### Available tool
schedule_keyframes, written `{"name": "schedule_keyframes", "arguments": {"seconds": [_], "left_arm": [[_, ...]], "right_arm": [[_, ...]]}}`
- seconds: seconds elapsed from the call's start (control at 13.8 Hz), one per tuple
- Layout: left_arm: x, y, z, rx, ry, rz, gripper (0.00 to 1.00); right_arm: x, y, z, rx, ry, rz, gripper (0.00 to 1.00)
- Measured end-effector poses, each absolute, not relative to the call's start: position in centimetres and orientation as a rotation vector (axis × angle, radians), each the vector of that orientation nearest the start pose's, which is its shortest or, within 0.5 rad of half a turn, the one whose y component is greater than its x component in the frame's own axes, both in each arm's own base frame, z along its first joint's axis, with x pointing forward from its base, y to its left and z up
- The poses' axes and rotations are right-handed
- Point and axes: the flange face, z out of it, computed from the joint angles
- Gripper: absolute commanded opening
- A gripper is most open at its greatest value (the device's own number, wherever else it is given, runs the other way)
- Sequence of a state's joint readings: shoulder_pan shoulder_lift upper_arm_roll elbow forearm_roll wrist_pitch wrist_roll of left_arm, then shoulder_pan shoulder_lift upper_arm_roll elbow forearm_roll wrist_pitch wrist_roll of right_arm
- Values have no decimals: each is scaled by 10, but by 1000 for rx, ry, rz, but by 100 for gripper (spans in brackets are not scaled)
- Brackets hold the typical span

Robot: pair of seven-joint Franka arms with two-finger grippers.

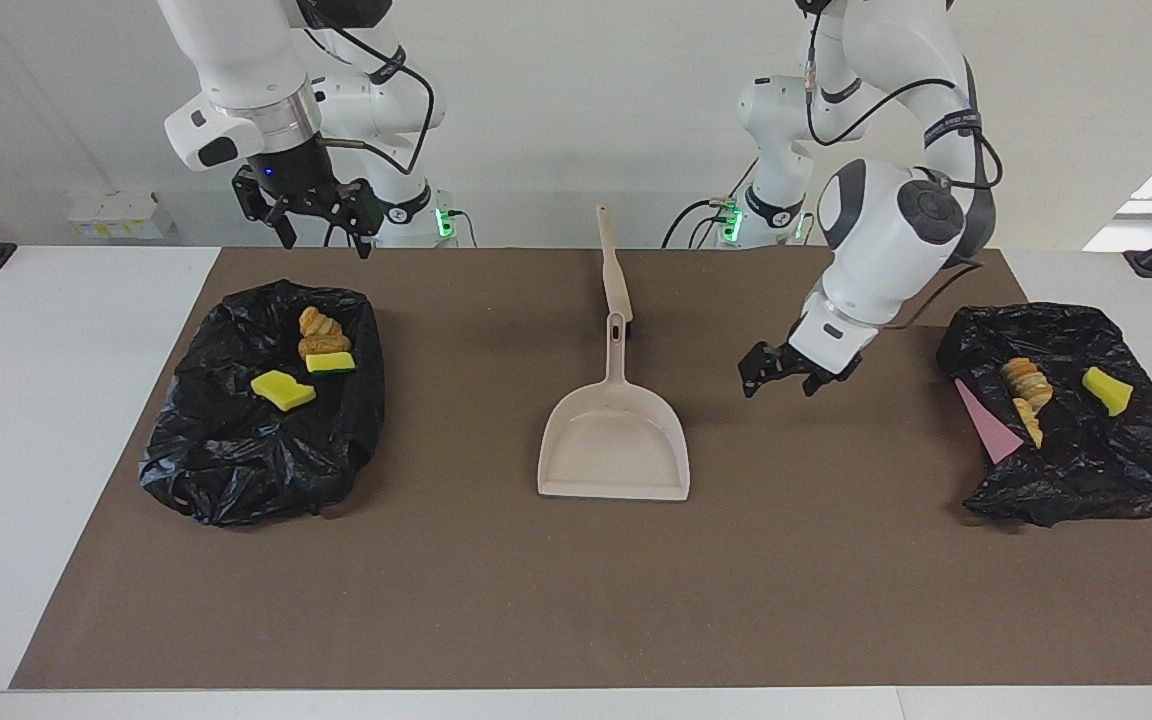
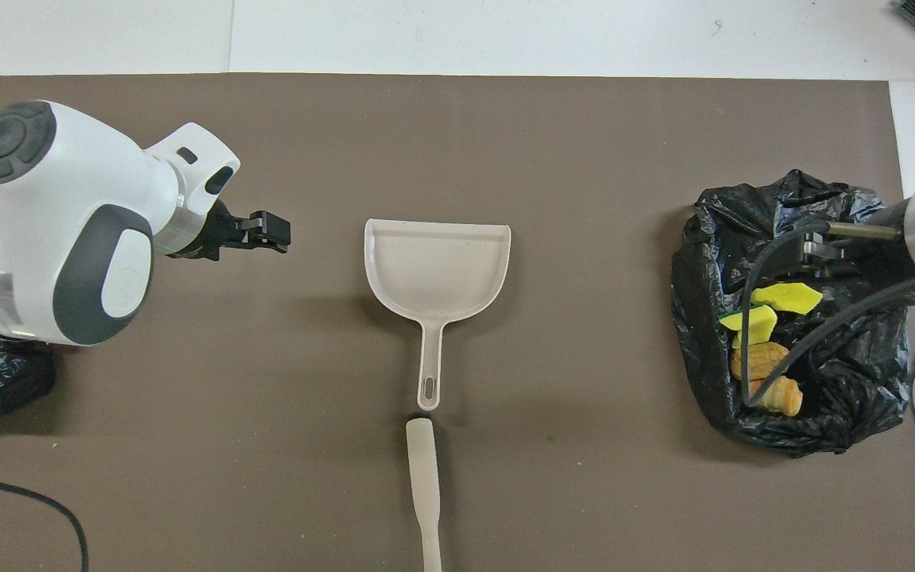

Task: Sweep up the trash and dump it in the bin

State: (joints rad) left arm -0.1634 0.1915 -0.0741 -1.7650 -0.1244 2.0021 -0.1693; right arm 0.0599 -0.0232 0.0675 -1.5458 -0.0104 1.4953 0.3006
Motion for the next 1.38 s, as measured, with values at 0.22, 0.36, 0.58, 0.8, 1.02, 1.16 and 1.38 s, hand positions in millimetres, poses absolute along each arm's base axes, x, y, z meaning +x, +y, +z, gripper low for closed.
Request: {"name": "schedule_keyframes", "arguments": {"seconds": [0.22,0.36,0.58,0.8,1.02,1.16,1.38], "left_arm": [[614,-97,485,-3250,68,-135,100],[613,-61,508,-3242,61,-196,100],[598,-27,542,-3197,41,-204,100],[582,-16,576,-3168,33,-172,100],[567,-11,607,-3170,23,-63,100],[558,-10,621,-3170,23,17,100],[552,-8,628,-3168,18,65,100]], "right_arm": [[536,68,642,-3147,274,38,100],[536,68,642,-3147,274,38,100],[536,68,642,-3147,274,38,100],[536,68,642,-3147,274,38,100],[536,68,642,-3147,274,38,100],[536,68,642,-3147,274,38,100],[536,68,642,-3147,274,38,100]]}}
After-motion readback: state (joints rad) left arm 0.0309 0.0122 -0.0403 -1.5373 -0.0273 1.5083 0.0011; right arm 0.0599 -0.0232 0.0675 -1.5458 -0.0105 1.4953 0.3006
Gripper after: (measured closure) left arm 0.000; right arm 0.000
